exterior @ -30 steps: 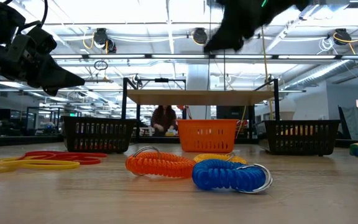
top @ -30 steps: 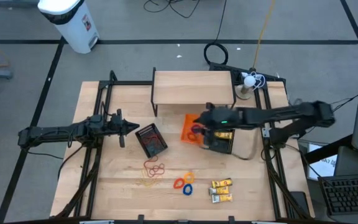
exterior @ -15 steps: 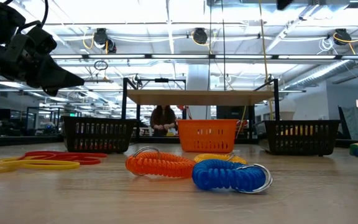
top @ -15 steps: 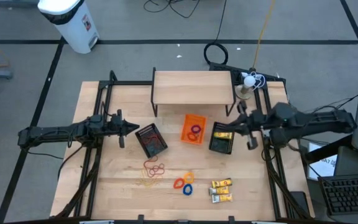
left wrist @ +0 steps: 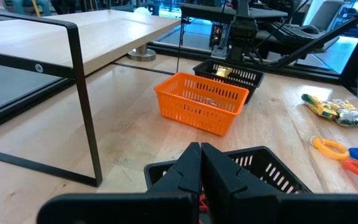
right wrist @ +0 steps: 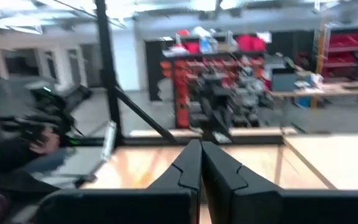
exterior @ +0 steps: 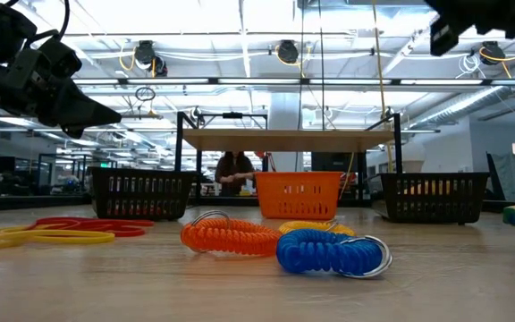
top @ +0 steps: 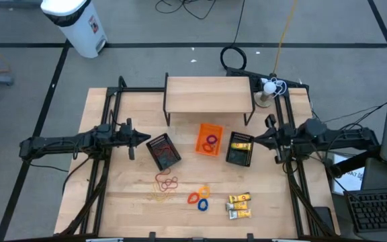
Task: Pick & Place Office Desk Supplies
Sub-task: Put the crayon box into the right black bin
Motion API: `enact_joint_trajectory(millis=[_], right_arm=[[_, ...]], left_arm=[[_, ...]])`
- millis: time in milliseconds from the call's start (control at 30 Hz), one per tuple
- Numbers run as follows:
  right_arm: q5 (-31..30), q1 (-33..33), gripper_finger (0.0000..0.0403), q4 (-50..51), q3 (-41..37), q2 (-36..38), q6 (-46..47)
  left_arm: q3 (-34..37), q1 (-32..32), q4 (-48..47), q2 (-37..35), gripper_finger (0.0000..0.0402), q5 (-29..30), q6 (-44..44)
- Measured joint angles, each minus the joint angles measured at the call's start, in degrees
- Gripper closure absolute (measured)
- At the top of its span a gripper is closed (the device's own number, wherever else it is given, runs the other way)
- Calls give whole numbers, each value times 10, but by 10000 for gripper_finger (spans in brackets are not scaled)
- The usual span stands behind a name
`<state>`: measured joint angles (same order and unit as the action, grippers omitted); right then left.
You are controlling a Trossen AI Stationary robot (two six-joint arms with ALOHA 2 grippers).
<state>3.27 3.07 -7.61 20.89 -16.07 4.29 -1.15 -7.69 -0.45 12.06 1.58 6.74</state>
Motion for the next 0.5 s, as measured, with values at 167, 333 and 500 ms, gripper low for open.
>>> enact_joint_trajectory(millis=[167,333,500], right_arm=[[-32,0,403,-14,-52,2,11],[-31,0,403,-68,-94,19,11],[-32,0,403,-63,-107,50,9]], left_arm=[[0,0,0,0,392,0,0],[0,0,0,0,392,0,1],[0,0,0,0,392,0,10]])
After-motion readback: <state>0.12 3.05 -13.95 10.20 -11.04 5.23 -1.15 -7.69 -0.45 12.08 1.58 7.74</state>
